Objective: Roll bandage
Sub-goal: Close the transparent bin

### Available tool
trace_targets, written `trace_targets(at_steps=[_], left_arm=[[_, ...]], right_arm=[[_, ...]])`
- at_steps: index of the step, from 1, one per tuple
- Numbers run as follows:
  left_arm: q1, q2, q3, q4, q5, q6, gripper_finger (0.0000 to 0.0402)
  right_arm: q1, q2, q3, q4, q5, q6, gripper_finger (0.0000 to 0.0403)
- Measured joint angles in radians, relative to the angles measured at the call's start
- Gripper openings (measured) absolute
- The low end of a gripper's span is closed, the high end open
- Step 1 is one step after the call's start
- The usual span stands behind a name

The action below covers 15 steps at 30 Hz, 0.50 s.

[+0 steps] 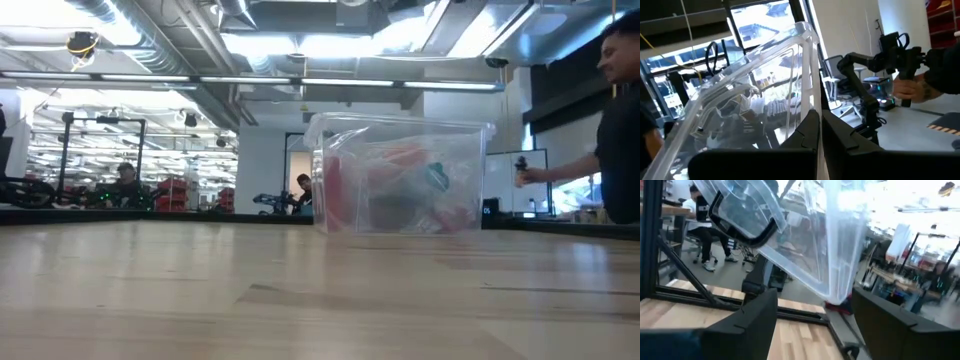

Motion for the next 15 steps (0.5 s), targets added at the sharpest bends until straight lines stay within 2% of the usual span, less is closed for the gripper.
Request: trace_targets(at_steps=[4,7,11,15], left_arm=[[0.0,0.01,0.0,0.0,-0.01,-0.002,0.0],[0.0,0.003,0.0,0.007,-0.071,-0.007,0.0],[0.0,-0.008,0.0,0.022,-0.165,-0.007,0.0],[0.0,0.009,0.0,0.062,-0.232,-0.001,0.0]], right_arm=[[0.0,0.025,0.019,0.019,-0.022,-0.014,0.0252],[0.011,0.015,0.045,-0.087,-0.014,0.006,0.0252],[0.11,0.007,0.066,-0.194,0.15,-0.028,0.0252],[0.241,0.092,0.068,-0.079,0.349,-0.182,0.0252]])
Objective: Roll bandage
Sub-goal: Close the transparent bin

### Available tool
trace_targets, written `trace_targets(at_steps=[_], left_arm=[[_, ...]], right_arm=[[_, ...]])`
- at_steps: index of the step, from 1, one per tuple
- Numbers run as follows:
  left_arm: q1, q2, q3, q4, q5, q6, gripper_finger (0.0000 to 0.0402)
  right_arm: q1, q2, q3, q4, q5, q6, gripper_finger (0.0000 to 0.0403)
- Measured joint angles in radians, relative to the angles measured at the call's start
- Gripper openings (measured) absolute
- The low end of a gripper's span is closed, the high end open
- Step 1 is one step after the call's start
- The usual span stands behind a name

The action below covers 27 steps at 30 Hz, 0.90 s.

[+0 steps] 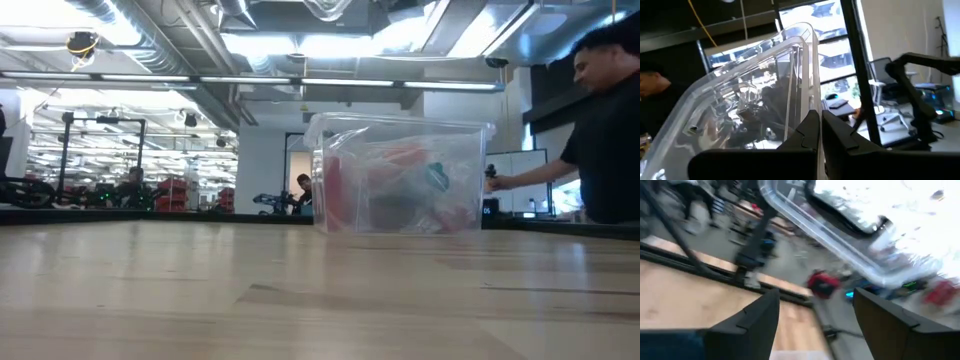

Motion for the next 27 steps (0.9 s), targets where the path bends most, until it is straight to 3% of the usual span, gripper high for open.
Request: trace_targets(at_steps=[6,11,18,27], left_arm=[[0.0,0.068,0.0,0.115,-0.028,-0.017,0.0],[0.0,0.1,0.0,0.138,-0.069,-0.022,0.0],[-0.001,0.104,0.0,0.16,-0.079,-0.05,0.0],[-0.001,0.104,0.0,0.169,-0.078,-0.082,0.0]], right_arm=[[0.069,0.249,0.0,0.474,0.303,-0.453,0.0252],[0.067,0.403,0.013,0.844,0.344,-0.732,0.0252],[0.067,0.485,0.111,0.834,0.308,-0.863,0.0252],[0.041,0.538,0.257,0.803,0.344,-1.009,0.0252]])
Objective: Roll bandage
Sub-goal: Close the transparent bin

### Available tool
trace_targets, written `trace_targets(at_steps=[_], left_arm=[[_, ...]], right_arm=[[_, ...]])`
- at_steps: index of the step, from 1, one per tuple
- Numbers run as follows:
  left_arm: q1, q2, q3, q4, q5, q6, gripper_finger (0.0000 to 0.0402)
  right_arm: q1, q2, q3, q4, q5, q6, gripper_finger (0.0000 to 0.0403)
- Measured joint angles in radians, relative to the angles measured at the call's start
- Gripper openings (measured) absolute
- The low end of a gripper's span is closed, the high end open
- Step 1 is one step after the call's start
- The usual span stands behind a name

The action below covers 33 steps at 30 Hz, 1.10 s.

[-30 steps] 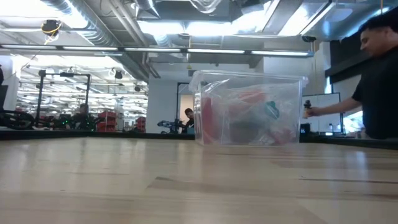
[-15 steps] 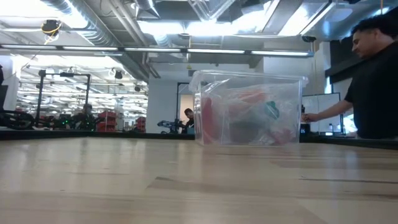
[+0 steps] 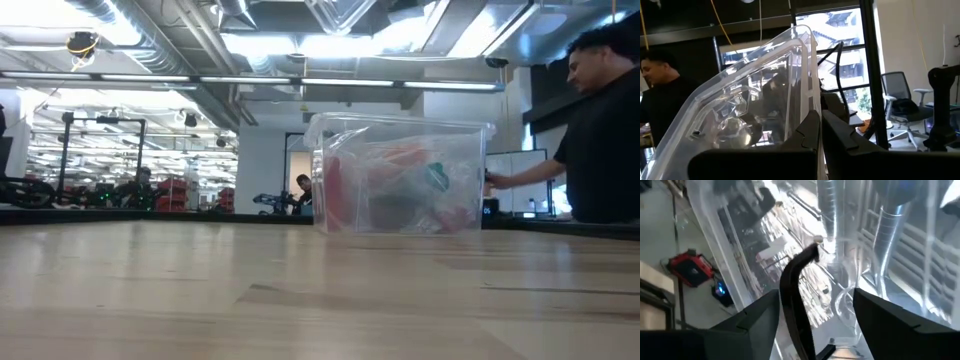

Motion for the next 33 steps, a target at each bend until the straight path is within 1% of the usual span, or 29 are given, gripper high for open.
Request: trace_targets(at_steps=[5,8,10,13,19,21,24,28,30,33], left_arm=[[-0.001,0.0,0.0,0.002,0.001,-0.015,0.0],[-0.001,0.0,0.0,0.0,0.015,-0.024,0.0],[-0.002,0.0,0.0,0.0,0.019,-0.025,0.0],[-0.002,0.0,0.0,-0.003,0.02,-0.024,0.0],[-0.002,0.0,0.0,-0.007,0.02,-0.045,0.0],[-0.002,0.0,0.0,-0.006,0.019,-0.054,0.0],[-0.001,-0.001,0.0,-0.006,0.019,-0.073,0.0004],[0.001,-0.001,0.0,0.005,0.006,-0.123,0.002],[0.001,-0.001,0.0,0.009,-0.01,-0.139,0.0035],[0.001,-0.002,0.0,0.013,-0.045,-0.144,0.007]], right_arm=[[-0.031,0.002,0.02,-0.139,0.015,0.035,0.0252],[-0.038,0.003,0.021,-0.138,0.025,0.037,0.025],[-0.041,0.003,0.022,-0.116,0.025,0.038,0.0237],[-0.042,0.003,0.022,-0.107,0.027,0.035,0.0197],[-0.042,0.002,0.022,-0.121,0.028,0.028,0.0082],[-0.048,0.002,0.022,-0.124,0.034,0.027,0.0052],[-0.048,0.001,0.022,-0.126,0.043,0.028,0.0048],[-0.048,0.001,0.022,-0.127,0.046,0.055,0.0041],[-0.048,0.001,0.022,-0.128,0.047,0.067,0.0041],[-0.047,0.001,0.021,-0.126,0.056,0.066,0.0041]])
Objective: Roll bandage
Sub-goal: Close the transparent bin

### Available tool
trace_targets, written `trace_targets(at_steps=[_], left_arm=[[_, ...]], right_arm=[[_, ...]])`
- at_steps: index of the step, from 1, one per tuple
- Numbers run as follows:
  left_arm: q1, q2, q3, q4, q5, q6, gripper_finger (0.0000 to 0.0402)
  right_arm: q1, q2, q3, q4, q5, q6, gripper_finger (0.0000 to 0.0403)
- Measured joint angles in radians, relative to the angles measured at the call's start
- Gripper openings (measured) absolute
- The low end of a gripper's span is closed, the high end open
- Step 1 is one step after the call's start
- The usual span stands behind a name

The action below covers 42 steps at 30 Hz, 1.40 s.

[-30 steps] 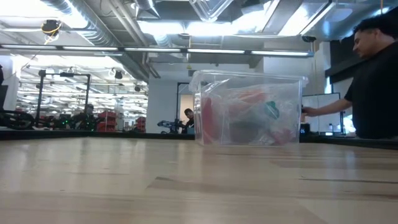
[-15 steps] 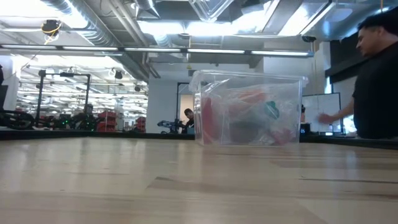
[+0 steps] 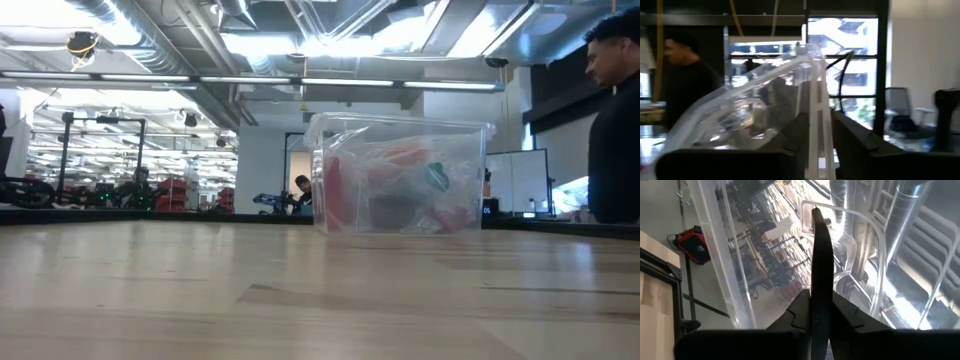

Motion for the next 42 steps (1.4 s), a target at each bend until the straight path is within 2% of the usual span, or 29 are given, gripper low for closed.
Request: trace_targets(at_steps=[5,8,11,14,17,20,23,26,29,36,39,42], left_arm=[[0.0,-0.05,0.0,-0.021,-0.179,0.108,0.0138],[0.0,-0.121,0.0,-0.089,-0.293,0.198,0.0166],[0.0,-0.197,0.0,-0.222,-0.356,0.257,0.018],[0.0,-0.248,0.0,-0.363,-0.367,0.24,0.0183],[0.0,-0.27,0.0,-0.472,-0.367,0.192,0.0184],[0.0,-0.271,0.0,-0.572,-0.367,0.148,0.0184],[0.0,-0.265,0.0,-0.643,-0.367,0.107,0.0184],[0.0,-0.266,-0.001,-0.681,-0.367,0.078,0.0184],[0.0,-0.268,-0.007,-0.694,-0.368,0.073,0.0184],[0.0,-0.266,-0.057,-0.69,-0.367,0.052,0.0184],[0.0,-0.267,-0.078,-0.684,-0.367,0.041,0.0184],[0.0,-0.268,-0.1,-0.664,-0.367,0.04,0.0184]], right_arm=[[0.001,-0.016,0.022,-0.031,0.092,-0.008,0.004],[0.0,-0.048,0.05,-0.15,0.145,-0.01,0.004],[-0.003,-0.079,0.089,-0.325,0.227,-0.002,0.004],[-0.023,-0.112,0.143,-0.527,0.287,0.033,0.004],[-0.053,-0.142,0.205,-0.752,0.293,0.157,0.004],[-0.095,-0.154,0.293,-1.058,0.278,0.328,0.004],[-0.148,-0.156,0.421,-1.446,0.132,0.596,0.004],[-0.226,-0.142,0.578,-1.795,-0.147,0.883,0.004],[-0.32,-0.112,0.714,-2.036,-0.37,1.051,0.004],[-0.524,-0.026,0.883,-2.412,-0.833,1.203,0.004],[-0.567,0.015,0.885,-2.531,-0.945,1.205,0.004],[-0.572,0.049,0.885,-2.526,-1.014,1.157,0.004]])
